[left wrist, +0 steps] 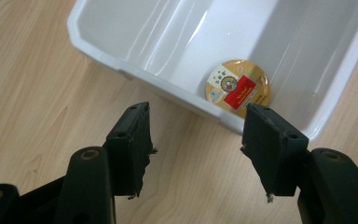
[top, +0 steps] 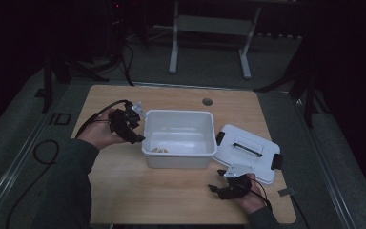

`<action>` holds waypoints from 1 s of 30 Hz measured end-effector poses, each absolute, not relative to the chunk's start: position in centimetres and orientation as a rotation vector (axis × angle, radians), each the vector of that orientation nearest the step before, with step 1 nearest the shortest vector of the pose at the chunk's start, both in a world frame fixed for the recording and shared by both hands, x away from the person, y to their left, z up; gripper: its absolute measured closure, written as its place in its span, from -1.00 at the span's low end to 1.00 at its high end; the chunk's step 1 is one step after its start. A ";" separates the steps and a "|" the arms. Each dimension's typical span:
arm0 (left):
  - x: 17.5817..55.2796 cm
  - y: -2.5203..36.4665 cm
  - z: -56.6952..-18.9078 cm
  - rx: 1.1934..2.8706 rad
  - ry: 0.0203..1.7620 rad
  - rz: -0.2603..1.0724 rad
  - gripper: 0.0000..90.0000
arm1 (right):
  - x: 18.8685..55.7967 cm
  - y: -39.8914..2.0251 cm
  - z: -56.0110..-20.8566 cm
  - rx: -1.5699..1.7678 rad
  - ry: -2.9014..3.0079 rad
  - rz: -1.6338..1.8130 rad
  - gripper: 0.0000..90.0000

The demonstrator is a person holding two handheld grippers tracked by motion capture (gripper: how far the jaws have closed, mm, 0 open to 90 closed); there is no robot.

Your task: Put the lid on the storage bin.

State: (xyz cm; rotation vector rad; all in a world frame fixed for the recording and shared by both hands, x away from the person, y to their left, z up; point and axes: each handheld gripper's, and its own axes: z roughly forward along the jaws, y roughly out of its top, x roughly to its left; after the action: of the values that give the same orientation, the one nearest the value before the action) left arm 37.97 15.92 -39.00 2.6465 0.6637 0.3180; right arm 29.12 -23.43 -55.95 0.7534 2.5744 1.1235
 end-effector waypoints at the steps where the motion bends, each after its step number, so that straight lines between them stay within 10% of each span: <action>1: 37.9 16.1 -38.9 2.641 0.670 0.326 -0.06 | 29.1 -23.4 -55.9 0.753 2.574 1.124 -0.36; 30: 36.8 19.3 -42.6 2.531 0.829 0.401 -0.08 | 29.1 -23.4 -55.9 0.753 2.574 1.123 -0.36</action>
State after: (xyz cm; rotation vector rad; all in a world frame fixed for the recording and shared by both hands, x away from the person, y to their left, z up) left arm 36.78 19.26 -42.63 2.5307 0.8285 0.4013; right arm 29.11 -23.43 -55.95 0.7530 2.5737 1.1231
